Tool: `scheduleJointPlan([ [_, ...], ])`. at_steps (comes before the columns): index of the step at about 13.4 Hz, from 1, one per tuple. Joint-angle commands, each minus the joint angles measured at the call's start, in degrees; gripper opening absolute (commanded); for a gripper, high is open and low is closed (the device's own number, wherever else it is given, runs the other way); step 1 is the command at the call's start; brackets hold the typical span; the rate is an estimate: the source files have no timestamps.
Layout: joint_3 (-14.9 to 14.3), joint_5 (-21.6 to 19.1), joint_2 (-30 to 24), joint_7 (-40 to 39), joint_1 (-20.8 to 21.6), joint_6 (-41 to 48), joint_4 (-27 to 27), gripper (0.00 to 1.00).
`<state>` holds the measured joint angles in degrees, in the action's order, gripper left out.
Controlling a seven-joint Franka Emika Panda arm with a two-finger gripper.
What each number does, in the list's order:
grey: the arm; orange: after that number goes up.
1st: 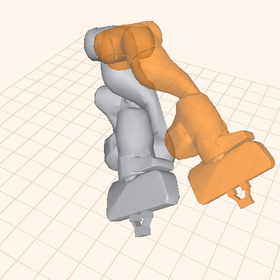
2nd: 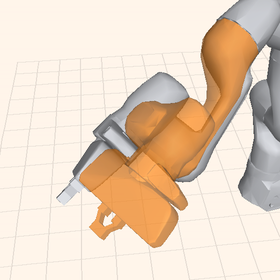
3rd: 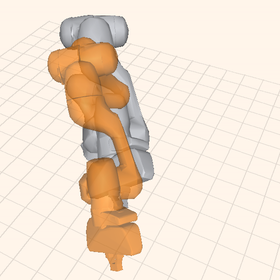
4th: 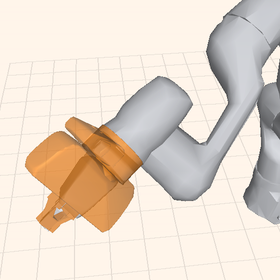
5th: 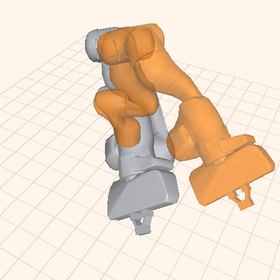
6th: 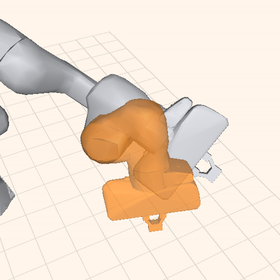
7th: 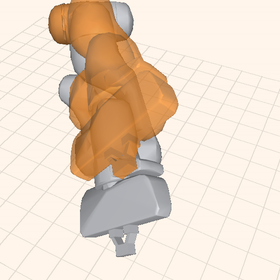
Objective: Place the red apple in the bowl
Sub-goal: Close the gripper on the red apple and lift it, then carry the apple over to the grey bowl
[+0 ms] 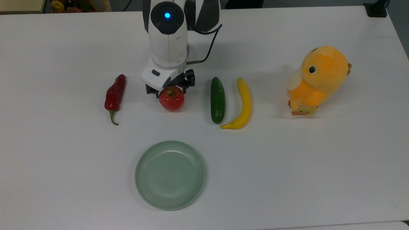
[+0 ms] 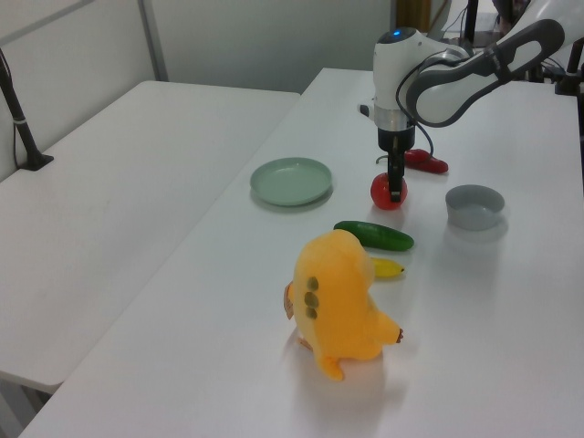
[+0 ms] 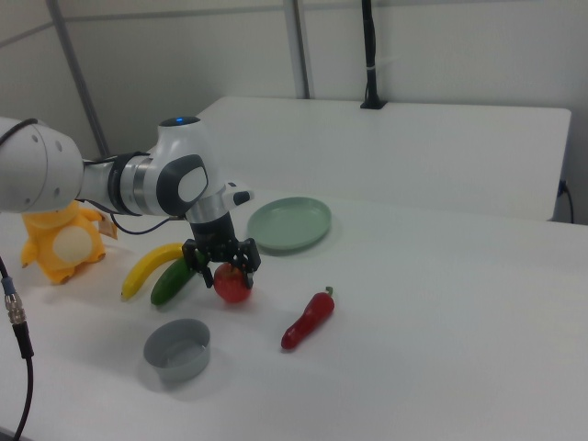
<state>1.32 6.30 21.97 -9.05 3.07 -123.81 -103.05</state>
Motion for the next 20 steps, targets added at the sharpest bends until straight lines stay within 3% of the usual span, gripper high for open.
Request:
scheduleJointPlan([
  [1,-0.35,1.00,-0.61,-1.24,0.27,-2.40,-1.37,0.23],
  [7,-0.26,0.56,-2.01,-0.63,0.00,-1.52,-1.02,0.22],
  [13,-0.26,-1.02,-14.38,-0.53,0.44,8.30,-0.75,0.22],
  [18,-0.26,-3.65,-23.62,-1.94,0.79,24.56,-1.45,0.24],
  [20,-0.26,-4.01,-26.52,-2.03,0.79,26.08,-4.78,0.24],
])
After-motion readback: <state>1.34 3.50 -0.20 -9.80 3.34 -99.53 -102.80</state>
